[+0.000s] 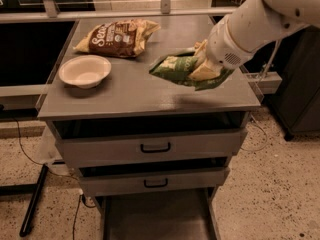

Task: Place green jalapeno chip bag into bottom drawer

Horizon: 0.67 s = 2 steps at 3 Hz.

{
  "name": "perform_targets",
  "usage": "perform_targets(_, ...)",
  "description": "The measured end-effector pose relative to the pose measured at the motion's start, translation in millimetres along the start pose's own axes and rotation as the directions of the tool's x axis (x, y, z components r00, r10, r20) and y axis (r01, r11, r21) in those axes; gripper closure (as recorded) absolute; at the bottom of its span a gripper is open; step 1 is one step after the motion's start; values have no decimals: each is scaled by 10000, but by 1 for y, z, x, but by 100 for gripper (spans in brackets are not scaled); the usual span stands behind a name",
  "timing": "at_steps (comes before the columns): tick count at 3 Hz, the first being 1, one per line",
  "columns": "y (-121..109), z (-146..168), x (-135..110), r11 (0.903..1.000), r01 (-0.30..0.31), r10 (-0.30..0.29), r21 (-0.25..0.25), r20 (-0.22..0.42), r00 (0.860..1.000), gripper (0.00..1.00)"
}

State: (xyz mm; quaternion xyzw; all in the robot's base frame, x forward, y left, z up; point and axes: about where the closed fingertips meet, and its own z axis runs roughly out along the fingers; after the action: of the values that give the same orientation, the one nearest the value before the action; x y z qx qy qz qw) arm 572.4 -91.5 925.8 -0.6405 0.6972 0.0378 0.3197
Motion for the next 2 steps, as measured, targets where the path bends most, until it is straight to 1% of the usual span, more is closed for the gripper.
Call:
perform_targets(1, 38, -29, 12, 9982, -455, 475, 390, -528, 9975, 100)
perform_targets(2, 82, -36, 30, 9915, -1170, 1203, 571, -583, 9910, 100)
